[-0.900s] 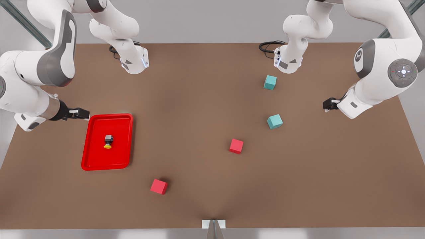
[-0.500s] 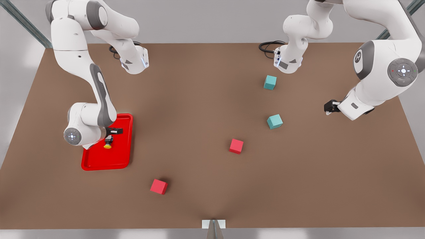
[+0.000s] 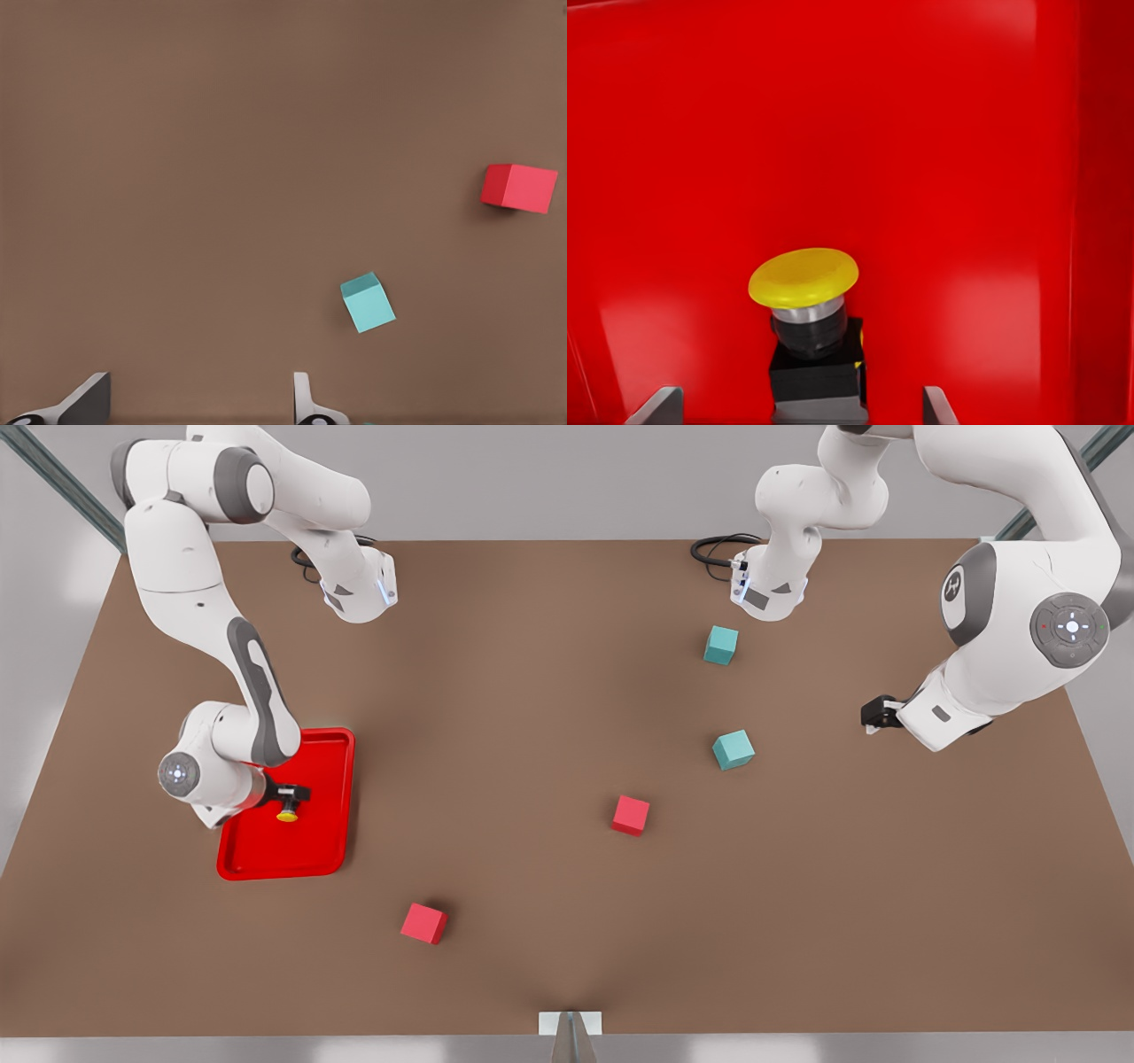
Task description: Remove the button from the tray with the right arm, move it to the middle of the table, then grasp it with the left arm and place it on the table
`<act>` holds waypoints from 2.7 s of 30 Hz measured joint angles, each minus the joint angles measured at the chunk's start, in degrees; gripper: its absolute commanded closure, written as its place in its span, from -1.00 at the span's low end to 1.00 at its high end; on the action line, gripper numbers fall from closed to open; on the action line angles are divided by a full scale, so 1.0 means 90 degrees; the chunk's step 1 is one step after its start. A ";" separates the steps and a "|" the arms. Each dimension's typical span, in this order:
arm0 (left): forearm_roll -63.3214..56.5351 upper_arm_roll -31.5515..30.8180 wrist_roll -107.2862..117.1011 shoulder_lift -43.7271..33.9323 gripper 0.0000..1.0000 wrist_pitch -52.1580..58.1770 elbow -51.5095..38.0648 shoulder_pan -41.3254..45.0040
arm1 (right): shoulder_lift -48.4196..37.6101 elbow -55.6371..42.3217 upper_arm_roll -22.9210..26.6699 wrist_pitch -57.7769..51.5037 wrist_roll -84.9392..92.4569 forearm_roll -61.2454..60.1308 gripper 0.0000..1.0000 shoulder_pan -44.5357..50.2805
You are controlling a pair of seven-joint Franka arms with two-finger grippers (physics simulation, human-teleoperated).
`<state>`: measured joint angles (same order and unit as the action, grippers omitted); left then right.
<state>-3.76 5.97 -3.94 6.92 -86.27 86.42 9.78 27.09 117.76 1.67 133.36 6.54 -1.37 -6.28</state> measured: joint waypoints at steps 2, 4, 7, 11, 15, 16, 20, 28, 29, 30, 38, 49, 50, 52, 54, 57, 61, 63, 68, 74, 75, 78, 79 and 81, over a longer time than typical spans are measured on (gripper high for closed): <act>0.0000 -0.0001 -0.0008 0.0015 -1.00 0.0006 -0.0001 0.0005 | 0.0007 0.0054 0.0003 0.0075 0.0242 0.0004 -1.00 -0.0023; 0.0001 -0.0002 -0.0015 0.0025 -1.00 0.0011 0.0000 0.0010 | 0.0018 0.0066 0.0006 0.0136 0.0456 0.0006 -1.00 -0.0029; 0.0001 -0.0002 -0.0025 0.0028 -1.00 0.0020 0.0000 0.0009 | 0.0057 0.0063 0.0006 0.0198 0.0706 0.0003 -1.00 -0.0016; 0.0001 -0.0002 -0.0036 0.0028 -1.00 0.0043 0.0000 0.0007 | 0.0215 0.0029 0.0005 0.0244 0.0919 -0.0006 -0.44 -0.0025; 0.0001 -0.0002 -0.0045 0.0028 -1.00 0.0057 0.0000 0.0007 | 0.0235 0.0015 0.0002 0.0234 0.1121 -0.0071 0.32 -0.0042; 0.0001 -0.0002 -0.0047 0.0028 -1.00 0.0059 -0.0002 0.0008 | 0.0231 0.0009 0.0004 0.0230 0.1185 -0.0103 0.39 -0.0039; 0.0004 -0.0002 -0.0054 0.0028 -1.00 0.0065 0.0000 0.0007 | 0.0210 -0.0020 0.0006 0.0224 0.1402 -0.0150 0.45 0.0025; 0.0010 -0.0001 -0.0063 0.0041 -1.00 0.0069 0.0000 0.0007 | -0.0493 -0.1601 -0.0339 -0.0607 0.1083 -0.0233 0.44 0.1894; 0.0010 -0.0002 -0.0064 0.0044 -1.00 0.0068 -0.0003 0.0007 | -0.0356 -0.2033 -0.0358 -0.0816 0.0843 -0.0354 0.44 0.2439; 0.0010 -0.0001 -0.0065 0.0046 -1.00 0.0067 -0.0001 0.0007 | -0.0105 -0.2507 -0.0366 -0.0994 0.0558 -0.0484 0.44 0.2940; 0.0018 -0.0001 -0.0071 0.0086 -1.00 0.0063 0.0000 0.0008 | 0.1745 -0.4989 -0.0366 -0.1587 -0.2210 -0.1556 0.44 0.5142; 0.0022 -0.0001 -0.0078 0.0135 -1.00 0.0049 -0.0005 0.0000 | 0.2204 -0.5081 -0.0323 -0.1123 -0.4763 -0.2186 0.44 0.6573; 0.0024 -0.0001 -0.0078 0.0135 -1.00 0.0048 -0.0004 -0.0001 | 0.2335 -0.5082 -0.0322 -0.0980 -0.4907 -0.2187 0.43 0.6595; 0.0036 -0.0001 -0.0079 0.0147 -1.00 0.0046 -0.0002 0.0002 | 0.2594 -0.5081 -0.0321 -0.0697 -0.5150 -0.2188 0.42 0.6668; 0.0059 -0.0001 -0.0081 0.0175 -1.00 0.0045 -0.0004 0.0000 | 0.2750 -0.5081 -0.0325 -0.0424 -0.5364 -0.2193 0.42 0.6713; 0.0076 0.0003 -0.0082 0.0187 -1.00 0.0040 -0.0001 -0.0001 | 0.2998 -0.5082 -0.0332 0.0023 -0.5633 -0.2204 0.38 0.6801; 0.0085 0.0017 -0.0085 0.0201 -1.00 0.0026 -0.0009 -0.0027 | 0.3077 -0.5075 -0.0346 0.0350 -0.5601 -0.2187 0.35 0.6912; 0.0086 0.0018 -0.0087 0.0210 -1.00 0.0019 -0.0009 -0.0037 | 0.3067 -0.5074 -0.0338 0.0384 -0.5467 -0.2149 0.35 0.7002; 0.0088 0.0021 -0.0090 0.0215 -1.00 0.0010 -0.0007 -0.0030 | 0.3048 -0.5075 -0.0331 0.0267 -0.5137 -0.1977 0.25 0.7135; 0.0089 0.0020 -0.0093 0.0228 -1.00 0.0006 -0.0006 -0.0031 | 0.3075 -0.5075 -0.0323 0.0193 -0.4855 -0.1723 -1.00 0.7206; 0.0089 0.0022 -0.0094 0.0231 -1.00 0.0006 -0.0008 -0.0032 | 0.3034 -0.5058 -0.0323 0.0179 -0.4816 -0.1693 -1.00 0.7200; 0.0089 0.0022 -0.0093 0.0247 -1.00 0.0007 -0.0004 -0.0035 | 0.1674 -0.4960 -0.0330 -0.0608 -0.4719 -0.1656 -1.00 0.6451; 0.0106 0.0018 -0.0083 0.0280 -1.00 0.0023 -0.0002 -0.0010 | 0.1105 -0.4994 -0.0329 -0.1134 -0.4676 -0.1635 -1.00 0.5861; 0.0405 0.0027 0.0161 0.0590 -1.00 0.0108 -0.0009 0.0566 | 0.0521 -0.5465 -0.0311 -0.2465 -0.4578 -0.1444 -1.00 0.4246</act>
<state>-0.11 6.21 -2.48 12.23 -85.30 86.35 14.87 31.77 68.58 -1.13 111.18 -34.66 -14.37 31.94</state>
